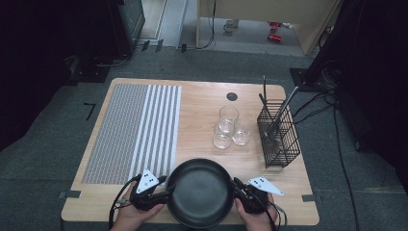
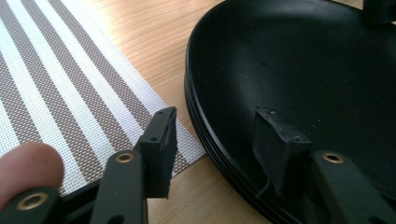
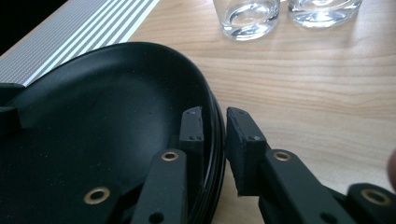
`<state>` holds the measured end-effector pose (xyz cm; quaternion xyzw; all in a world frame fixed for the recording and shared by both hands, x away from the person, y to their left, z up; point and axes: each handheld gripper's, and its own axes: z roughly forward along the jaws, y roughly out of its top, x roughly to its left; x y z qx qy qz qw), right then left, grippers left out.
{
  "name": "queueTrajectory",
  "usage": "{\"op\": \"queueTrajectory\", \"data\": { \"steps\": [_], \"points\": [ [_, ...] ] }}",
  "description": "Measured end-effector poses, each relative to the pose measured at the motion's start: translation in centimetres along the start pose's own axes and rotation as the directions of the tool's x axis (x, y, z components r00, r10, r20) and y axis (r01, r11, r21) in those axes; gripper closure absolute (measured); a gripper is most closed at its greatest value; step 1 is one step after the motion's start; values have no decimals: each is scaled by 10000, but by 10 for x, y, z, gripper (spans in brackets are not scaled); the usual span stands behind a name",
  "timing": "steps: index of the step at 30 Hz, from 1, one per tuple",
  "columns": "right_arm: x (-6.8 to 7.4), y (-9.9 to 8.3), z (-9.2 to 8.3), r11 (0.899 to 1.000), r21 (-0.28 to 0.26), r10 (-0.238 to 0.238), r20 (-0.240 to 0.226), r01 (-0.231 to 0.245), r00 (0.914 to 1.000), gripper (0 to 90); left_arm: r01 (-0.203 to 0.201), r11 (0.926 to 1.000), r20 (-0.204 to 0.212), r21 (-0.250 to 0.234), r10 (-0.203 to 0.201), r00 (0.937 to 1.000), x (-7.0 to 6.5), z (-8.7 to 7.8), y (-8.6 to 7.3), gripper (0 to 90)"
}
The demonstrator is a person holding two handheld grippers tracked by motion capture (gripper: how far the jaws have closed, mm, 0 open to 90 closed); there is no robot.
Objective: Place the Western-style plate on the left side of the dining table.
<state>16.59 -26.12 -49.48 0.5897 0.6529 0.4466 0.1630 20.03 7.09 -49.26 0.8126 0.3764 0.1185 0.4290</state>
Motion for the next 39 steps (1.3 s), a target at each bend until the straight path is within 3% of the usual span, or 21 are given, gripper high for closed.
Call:
{"op": "queueTrajectory", "data": {
  "steps": [9, 10, 12, 13, 22, 26, 32, 39],
  "points": [
    [12, -11, -6, 9989, -332, -305, 594, 325, 9978, 797, 163, 9999, 306, 1, -163, 9994, -1, -2, -3, 582],
    [12, -11, -7, 9992, -347, -199, 607, 221, 9980, 812, 174, 9998, 403, 17, -175, 9990, -1, -2, -4, 577],
    [10, -10, -10, 9979, -333, 567, 524, -550, 9970, 825, 236, 9997, 508, 13, -236, 9984, -1, -2, -5, 562],
    [9, -9, -11, 9970, -382, 697, 454, -680, 9965, 826, 230, 9997, 517, 16, -231, 9984, -2, -2, -5, 556],
    [10, -13, -12, 9961, -334, 830, 464, -815, 9955, 832, 461, 9989, 466, -48, -458, 9979, -2, -3, -7, 564],
    [9, -13, -13, 9889, -281, 1470, 328, -1461, 9886, 845, 1023, 9947, 903, -106, -1009, 9908, 6, -4, -8, 618],
    [12, -14, -12, 9873, -451, 1546, 508, -1524, 9867, 847, 1394, 9901, 1026, -154, -1371, 9852, 9, -3, -9, 638],
    [15, -16, -12, 9823, -652, 1799, 700, -1755, 9812, 852, 1537, 9880, 1106, -167, -1510, 9823, 11, -3, -9, 658]
  ]
}}
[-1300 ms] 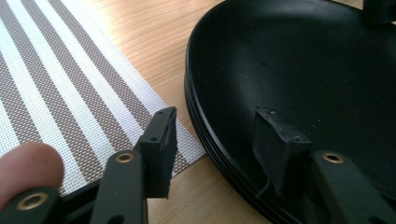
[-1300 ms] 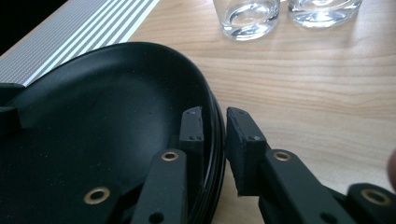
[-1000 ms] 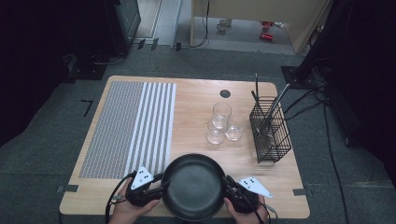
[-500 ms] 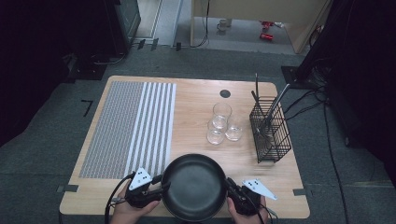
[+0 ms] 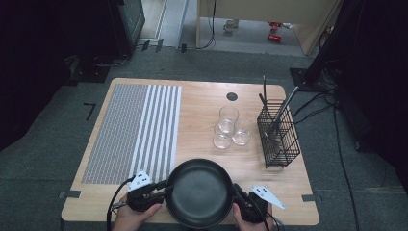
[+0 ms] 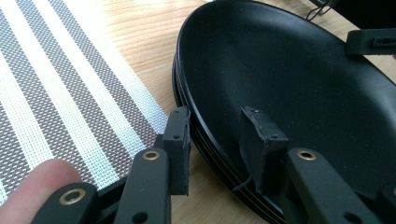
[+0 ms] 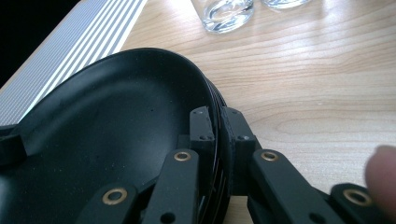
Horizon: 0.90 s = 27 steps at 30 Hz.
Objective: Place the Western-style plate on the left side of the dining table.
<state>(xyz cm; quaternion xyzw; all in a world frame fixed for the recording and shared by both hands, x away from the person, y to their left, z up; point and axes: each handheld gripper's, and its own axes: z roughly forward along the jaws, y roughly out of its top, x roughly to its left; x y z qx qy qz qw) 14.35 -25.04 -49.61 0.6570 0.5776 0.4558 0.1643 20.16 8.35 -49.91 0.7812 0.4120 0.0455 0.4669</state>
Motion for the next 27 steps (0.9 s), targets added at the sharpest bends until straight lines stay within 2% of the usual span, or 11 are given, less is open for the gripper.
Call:
{"op": "queueTrajectory", "data": {
  "steps": [6, 9, 12, 17, 21, 27],
  "points": [
    [2, -1, 0, 10000, -56, 37, 103, -36, 9999, 852, 255, 9997, 44, -31, -255, 9997, 1, 0, 0, 672],
    [4, -2, 0, 9999, -114, 77, 192, -75, 9998, 852, 392, 9992, 217, 52, -393, 9990, 4, -1, 2, 681],
    [7, -3, 1, 9998, -160, -85, 375, 91, 9993, 851, 455, 9989, 249, 65, -456, 9986, 5, -1, 2, 686],
    [8, -4, 1, 9996, -273, -80, 431, 92, 9990, 851, 627, 9980, 286, 35, -628, 9976, 6, -1, 3, 696],
    [11, -4, 2, 9989, -302, -341, 549, 358, 9979, 852, 694, 9976, 224, -1, -694, 9973, 4, -3, 4, 700],
    [14, -4, 4, 9982, -426, -382, 687, 412, 9969, 856, 870, 9962, 209, -73, -868, 9960, 5, -3, 6, 712]
  ]
}}
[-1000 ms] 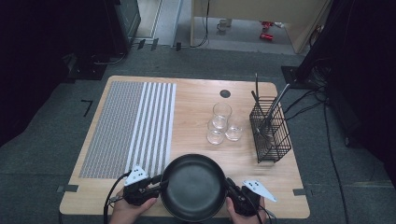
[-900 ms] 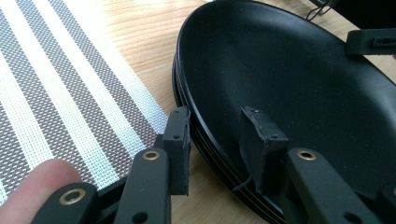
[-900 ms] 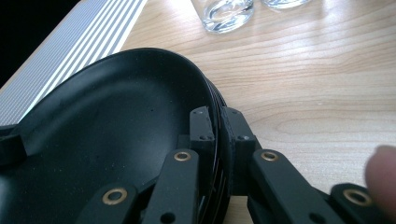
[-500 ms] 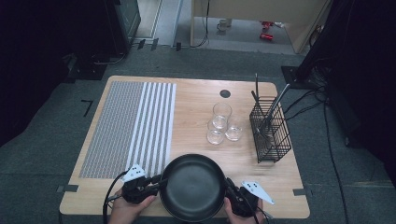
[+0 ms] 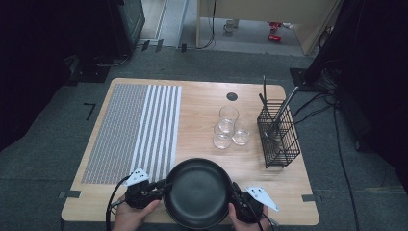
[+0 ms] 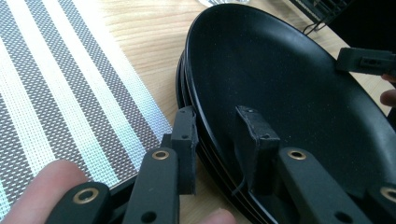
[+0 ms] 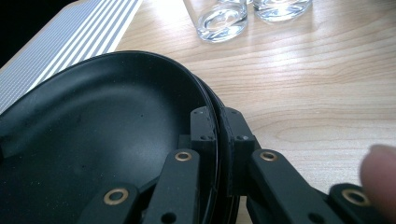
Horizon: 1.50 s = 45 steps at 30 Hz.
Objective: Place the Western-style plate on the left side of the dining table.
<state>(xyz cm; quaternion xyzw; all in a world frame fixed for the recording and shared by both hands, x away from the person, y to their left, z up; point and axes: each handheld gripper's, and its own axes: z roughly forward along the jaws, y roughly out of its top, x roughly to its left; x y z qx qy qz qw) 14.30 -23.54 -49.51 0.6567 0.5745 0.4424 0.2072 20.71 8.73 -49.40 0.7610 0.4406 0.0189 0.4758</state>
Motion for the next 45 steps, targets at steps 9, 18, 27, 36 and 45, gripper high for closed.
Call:
{"op": "queueTrajectory", "data": {
  "steps": [9, 18, 27, 36, 45],
  "points": [
    [5, -1, 4, 9999, -104, 130, 136, -128, 9998, 857, 197, 9998, -239, -60, -198, 9995, -1, 1, 2, 720],
    [9, -2, 9, 9994, -259, 224, 129, -221, 9997, 859, 393, 9991, -294, -177, -398, 9988, 3, -2, 5, 737],
    [14, -1, 15, 9994, -273, 203, 149, -199, 9997, 860, 513, 9981, -434, -342, -528, 9977, 5, -4, 6, 746],
    [12, -1, 16, 9998, -192, -15, -77, 14, 10000, 850, -310, 9992, -796, -242, 290, 9964, -1, -6, 2, 706],
    [7, 1, 14, 9990, 436, 102, -479, -81, 9988, 812, -384, 9993, -575, 13, 384, 9976, -6, -10, -4, 646]
  ]
}}
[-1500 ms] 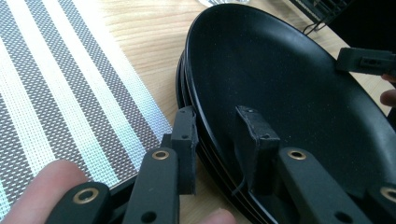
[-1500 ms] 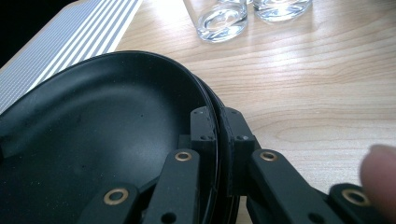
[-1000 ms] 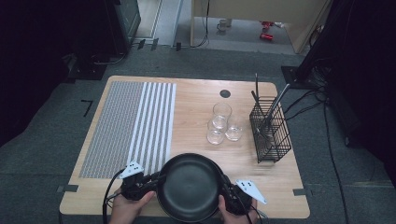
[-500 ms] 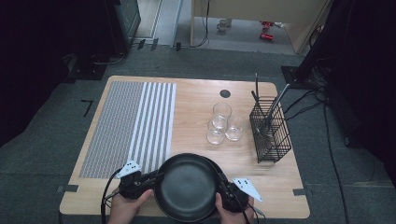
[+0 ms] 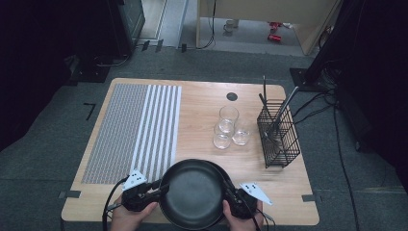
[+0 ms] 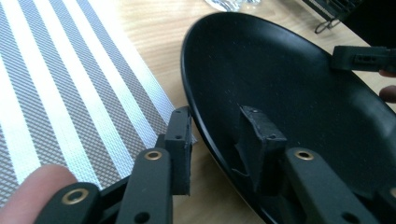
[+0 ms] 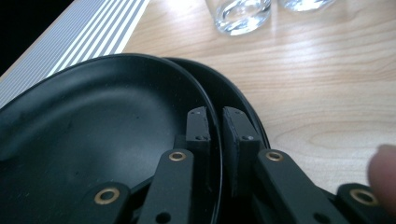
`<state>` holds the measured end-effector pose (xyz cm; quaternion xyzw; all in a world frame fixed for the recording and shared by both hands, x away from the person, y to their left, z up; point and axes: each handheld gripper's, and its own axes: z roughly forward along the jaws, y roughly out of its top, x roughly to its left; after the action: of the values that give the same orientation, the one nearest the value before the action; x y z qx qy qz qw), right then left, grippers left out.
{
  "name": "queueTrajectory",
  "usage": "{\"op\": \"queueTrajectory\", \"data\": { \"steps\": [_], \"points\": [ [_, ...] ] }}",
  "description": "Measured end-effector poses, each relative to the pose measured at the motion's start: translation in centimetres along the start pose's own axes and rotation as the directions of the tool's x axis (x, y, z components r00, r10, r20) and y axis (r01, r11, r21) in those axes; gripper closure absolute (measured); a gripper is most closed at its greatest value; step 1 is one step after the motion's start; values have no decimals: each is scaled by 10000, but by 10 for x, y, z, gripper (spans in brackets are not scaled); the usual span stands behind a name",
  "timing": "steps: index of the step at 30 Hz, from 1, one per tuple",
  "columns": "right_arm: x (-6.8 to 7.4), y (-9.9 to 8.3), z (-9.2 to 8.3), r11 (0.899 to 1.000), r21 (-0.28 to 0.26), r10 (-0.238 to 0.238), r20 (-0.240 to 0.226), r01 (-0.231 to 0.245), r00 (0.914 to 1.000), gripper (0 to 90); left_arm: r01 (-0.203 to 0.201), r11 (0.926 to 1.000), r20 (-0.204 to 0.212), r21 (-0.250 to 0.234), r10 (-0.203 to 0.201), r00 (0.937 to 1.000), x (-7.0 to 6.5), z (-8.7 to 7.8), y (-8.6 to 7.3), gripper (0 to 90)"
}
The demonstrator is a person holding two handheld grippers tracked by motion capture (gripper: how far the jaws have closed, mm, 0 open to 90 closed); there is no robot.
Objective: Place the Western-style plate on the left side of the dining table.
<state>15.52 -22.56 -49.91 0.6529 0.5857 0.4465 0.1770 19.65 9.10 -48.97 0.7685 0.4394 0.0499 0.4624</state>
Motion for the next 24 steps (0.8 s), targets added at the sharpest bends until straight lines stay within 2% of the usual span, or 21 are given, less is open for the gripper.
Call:
{"op": "queueTrajectory", "data": {
  "steps": [3, 5, 7, 12, 15, 20, 24],
  "points": [
    [-2, 1, 0, 9987, 506, -13, -206, 23, 9998, 778, 88, 10000, 47, -41, -88, 10000, 0, -1, -2, 638],
    [-3, -1, 0, 9986, 530, 24, -478, 1, 9989, 726, 132, 9999, 82, -59, -131, 9999, 0, -1, -2, 641],
    [-2, -4, 1, 9988, 476, -125, -454, 147, 9989, 726, 89, 9999, 47, -49, -89, 9999, 0, -2, -3, 642],
    [-5, -4, 1, 9984, 559, -7, -579, 40, 9983, 741, 92, 10000, 102, -9, -92, 9999, -1, -3, -4, 636],
    [-5, -3, 3, 9974, 694, 228, -602, -186, 9979, 735, 231, 9997, 130, -16, -231, 9996, -1, -3, -5, 634],
    [-12, 5, 8, 9896, 1252, 852, -1106, -712, 9902, 755, 522, 9986, 269, -101, -519, 9983, 0, -2, -6, 637],
    [-19, 1, 10, 9860, 1023, 1468, -1548, -1319, 9770, 786, 1204, 9927, 788, -63, -1195, 9897, 7, -1, -6, 669]
  ]
}}
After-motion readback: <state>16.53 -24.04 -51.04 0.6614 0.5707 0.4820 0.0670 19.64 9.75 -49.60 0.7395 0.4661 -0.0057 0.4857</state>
